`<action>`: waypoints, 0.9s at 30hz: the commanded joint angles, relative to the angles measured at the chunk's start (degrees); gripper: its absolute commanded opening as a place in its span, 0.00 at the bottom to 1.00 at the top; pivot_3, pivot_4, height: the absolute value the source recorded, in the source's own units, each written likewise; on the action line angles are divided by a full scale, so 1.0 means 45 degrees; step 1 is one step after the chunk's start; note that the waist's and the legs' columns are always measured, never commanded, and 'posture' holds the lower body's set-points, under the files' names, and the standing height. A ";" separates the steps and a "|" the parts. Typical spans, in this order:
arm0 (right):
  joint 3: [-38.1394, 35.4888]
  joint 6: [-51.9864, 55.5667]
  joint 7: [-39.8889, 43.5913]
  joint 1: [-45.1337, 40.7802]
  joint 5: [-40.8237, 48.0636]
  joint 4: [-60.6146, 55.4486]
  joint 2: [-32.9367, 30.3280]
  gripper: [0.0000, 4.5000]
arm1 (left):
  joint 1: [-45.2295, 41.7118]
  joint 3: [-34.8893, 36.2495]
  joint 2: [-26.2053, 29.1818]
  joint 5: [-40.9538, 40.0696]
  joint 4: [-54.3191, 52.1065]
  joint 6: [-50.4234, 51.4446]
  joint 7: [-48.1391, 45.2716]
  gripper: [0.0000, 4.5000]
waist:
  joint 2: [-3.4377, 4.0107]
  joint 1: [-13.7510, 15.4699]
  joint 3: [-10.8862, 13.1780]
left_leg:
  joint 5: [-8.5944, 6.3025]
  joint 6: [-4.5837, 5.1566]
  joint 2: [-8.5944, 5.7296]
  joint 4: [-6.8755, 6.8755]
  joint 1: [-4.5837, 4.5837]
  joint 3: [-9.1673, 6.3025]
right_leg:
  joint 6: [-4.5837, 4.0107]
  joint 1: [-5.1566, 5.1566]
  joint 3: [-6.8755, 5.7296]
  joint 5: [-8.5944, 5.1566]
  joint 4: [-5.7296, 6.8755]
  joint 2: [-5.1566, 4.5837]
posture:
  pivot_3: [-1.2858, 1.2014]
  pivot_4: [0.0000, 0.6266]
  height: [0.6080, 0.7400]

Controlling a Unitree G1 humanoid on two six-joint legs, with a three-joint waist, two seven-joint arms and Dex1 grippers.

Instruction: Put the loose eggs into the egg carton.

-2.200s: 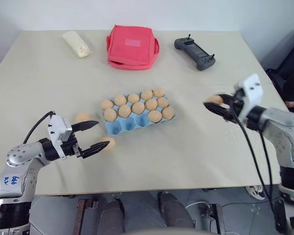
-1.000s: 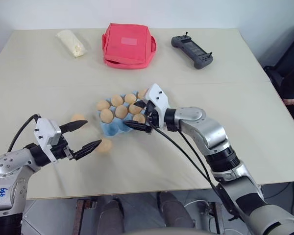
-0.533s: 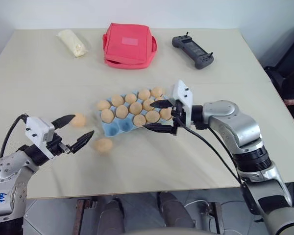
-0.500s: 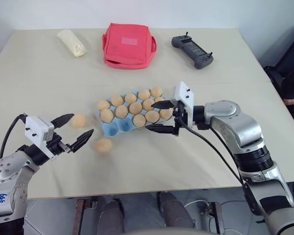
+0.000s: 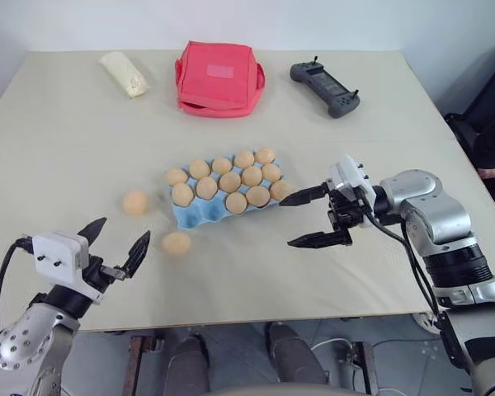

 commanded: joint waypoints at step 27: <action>-0.0285 0.0146 -0.0409 0.0053 -0.0367 -0.0304 0.0439 1.00 | -0.2219 -0.4600 -0.0448 0.2567 0.0040 0.2592 0.2196 0.60 | 0.0000 0.0021 0.0001 | -0.0008 0.0012 -0.0012 0.0017 0.0024 -0.0028 | -0.0008 0.0100 0.0002 0.0031 -0.0096 -0.0005 | 0.52 0.24 1.00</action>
